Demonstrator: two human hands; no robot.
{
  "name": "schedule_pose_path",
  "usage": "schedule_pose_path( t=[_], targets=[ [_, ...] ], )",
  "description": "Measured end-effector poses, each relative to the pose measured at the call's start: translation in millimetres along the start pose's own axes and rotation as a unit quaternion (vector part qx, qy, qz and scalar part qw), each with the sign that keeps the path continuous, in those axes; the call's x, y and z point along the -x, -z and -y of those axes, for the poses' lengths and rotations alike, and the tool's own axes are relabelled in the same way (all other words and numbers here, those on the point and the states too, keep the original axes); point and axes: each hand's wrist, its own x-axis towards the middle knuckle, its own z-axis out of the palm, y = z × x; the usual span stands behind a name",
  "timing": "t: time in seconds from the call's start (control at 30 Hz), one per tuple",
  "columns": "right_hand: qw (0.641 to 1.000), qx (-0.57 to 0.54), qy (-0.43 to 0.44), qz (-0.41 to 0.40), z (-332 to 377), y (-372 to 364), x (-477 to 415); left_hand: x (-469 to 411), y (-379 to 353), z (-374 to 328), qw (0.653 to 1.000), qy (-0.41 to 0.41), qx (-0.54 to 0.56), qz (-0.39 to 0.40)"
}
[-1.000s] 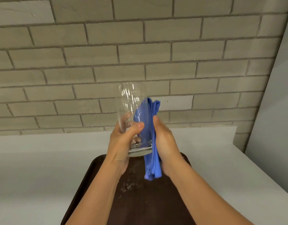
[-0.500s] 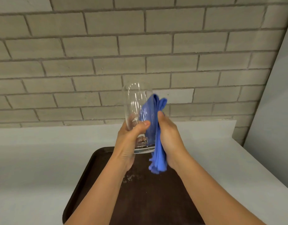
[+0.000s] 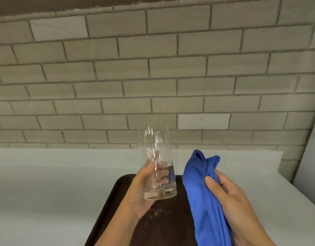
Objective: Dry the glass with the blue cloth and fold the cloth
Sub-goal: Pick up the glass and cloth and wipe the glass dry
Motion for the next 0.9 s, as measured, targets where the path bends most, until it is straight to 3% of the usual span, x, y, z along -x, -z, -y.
schedule_pose_path(
  t=[0.13, 0.17, 0.23, 0.27, 0.37, 0.63, 0.7, 0.8, 0.9],
  targets=[
    [0.974, 0.122, 0.189, -0.039, 17, -14, 15, 7, -1, 9, 0.994, 0.032, 0.107, -0.002],
    [0.948, 0.198, 0.249, -0.019, 18, -24, 20, 8, -3, 11, 0.993, 0.037, 0.114, 0.002],
    [0.863, 0.361, 0.353, 0.024, 6, -39, 22, 10, -6, 17, 0.992, 0.053, 0.111, 0.011],
    [0.832, 0.41, 0.372, 0.048, -2, -45, 21, 12, -7, 19, 0.992, 0.062, 0.114, 0.011],
    [0.889, 0.338, 0.282, 0.125, 1, -61, 4, 14, -8, 21, 0.989, 0.032, 0.146, 0.017],
    [0.958, 0.218, 0.182, 0.043, 31, -83, -62, 7, -6, 13, 0.992, 0.022, 0.122, -0.018],
    [0.95, 0.224, 0.215, 0.04, 19, -81, -45, 4, -3, 10, 0.992, 0.015, 0.128, -0.018],
    [0.893, 0.315, 0.303, 0.106, -11, -80, -11, 2, 5, 9, 0.983, 0.029, 0.179, 0.018],
    [0.851, 0.401, 0.308, 0.14, -10, -77, -20, 2, 6, 17, 0.981, 0.029, 0.19, 0.037]
  ],
)
